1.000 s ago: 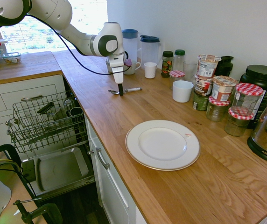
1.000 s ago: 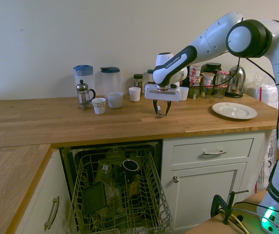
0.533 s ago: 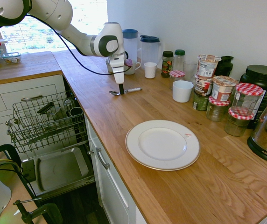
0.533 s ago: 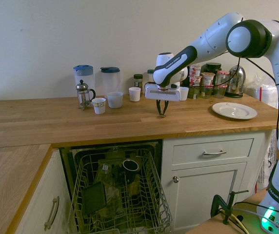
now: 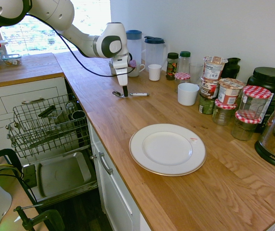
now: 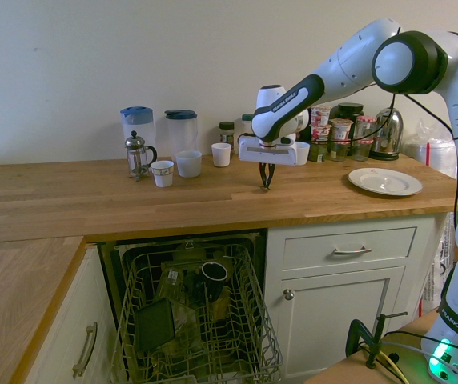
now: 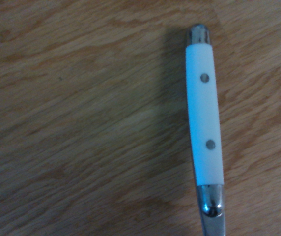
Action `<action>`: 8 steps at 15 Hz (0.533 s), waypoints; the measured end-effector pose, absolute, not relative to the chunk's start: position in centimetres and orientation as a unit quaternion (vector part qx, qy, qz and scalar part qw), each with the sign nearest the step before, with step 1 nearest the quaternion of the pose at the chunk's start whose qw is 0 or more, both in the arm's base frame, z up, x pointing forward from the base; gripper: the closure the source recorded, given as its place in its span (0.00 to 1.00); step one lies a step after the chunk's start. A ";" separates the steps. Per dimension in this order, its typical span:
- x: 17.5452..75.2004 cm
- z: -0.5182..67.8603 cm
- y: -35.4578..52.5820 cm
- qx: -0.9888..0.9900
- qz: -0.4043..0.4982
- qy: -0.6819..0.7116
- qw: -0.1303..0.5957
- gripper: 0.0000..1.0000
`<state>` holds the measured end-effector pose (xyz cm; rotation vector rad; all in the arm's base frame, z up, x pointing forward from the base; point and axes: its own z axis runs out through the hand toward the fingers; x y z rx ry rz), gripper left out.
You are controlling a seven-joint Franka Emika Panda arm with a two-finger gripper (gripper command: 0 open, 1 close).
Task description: Put the spoon in the dishwasher
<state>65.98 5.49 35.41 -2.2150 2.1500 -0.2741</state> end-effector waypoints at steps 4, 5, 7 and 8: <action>62.3 40.1 6.6 -0.724 -0.102 0.682 0.037 1.00; 61.2 41.0 7.4 -0.730 -0.104 0.674 0.040 1.00; 58.5 42.4 10.0 -0.746 -0.107 0.656 0.045 1.00; 57.1 42.9 11.6 -0.753 -0.107 0.647 0.046 1.00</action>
